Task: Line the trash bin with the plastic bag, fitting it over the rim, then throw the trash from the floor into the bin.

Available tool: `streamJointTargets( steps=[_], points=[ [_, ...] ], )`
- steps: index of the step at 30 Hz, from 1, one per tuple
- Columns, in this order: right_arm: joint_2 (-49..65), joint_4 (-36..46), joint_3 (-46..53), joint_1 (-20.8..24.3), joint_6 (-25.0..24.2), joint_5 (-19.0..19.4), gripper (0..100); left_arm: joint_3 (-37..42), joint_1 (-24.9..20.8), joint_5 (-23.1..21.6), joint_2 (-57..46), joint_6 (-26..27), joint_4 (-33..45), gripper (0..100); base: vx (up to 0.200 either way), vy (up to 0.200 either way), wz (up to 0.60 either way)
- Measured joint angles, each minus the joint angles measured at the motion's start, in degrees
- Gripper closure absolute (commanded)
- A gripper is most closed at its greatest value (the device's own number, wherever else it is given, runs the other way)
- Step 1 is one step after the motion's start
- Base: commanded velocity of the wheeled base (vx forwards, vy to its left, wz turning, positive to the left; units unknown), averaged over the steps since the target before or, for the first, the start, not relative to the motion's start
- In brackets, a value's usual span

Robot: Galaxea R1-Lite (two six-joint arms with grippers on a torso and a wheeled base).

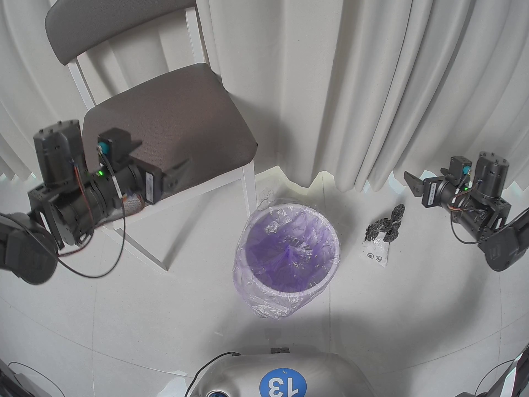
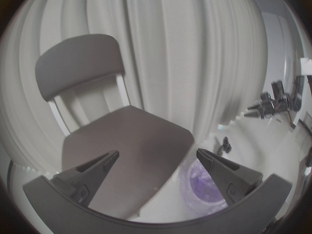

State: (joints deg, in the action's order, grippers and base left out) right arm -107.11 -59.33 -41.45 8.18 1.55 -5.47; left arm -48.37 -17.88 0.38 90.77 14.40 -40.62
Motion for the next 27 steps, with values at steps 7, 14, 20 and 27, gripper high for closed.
streamJointTargets(
  steps=[7,14,20,27],
  points=[
    [-9.8,-0.6,-3.8,-1.9,-0.4,-0.5,0,-2.4,3.4,0.0,-1.4,0.6,1.0,0,0.0,0.0,0.0],
    [-18.2,-0.6,-9.2,-5.5,-0.7,-0.3,0,-1.8,4.6,0.0,-2.4,2.5,-0.2,0,0.0,0.0,0.0],
    [-24.9,-0.6,-15.8,-6.6,-4.6,-0.3,0,0.3,4.8,-0.1,-2.6,2.8,-1.8,0,0.0,0.0,0.0],
    [-33.8,1.3,-25.3,-8.2,-8.4,-1.6,0,1.9,5.0,-0.1,-2.5,3.1,-3.3,0,0.0,0.0,0.0]
  ],
)
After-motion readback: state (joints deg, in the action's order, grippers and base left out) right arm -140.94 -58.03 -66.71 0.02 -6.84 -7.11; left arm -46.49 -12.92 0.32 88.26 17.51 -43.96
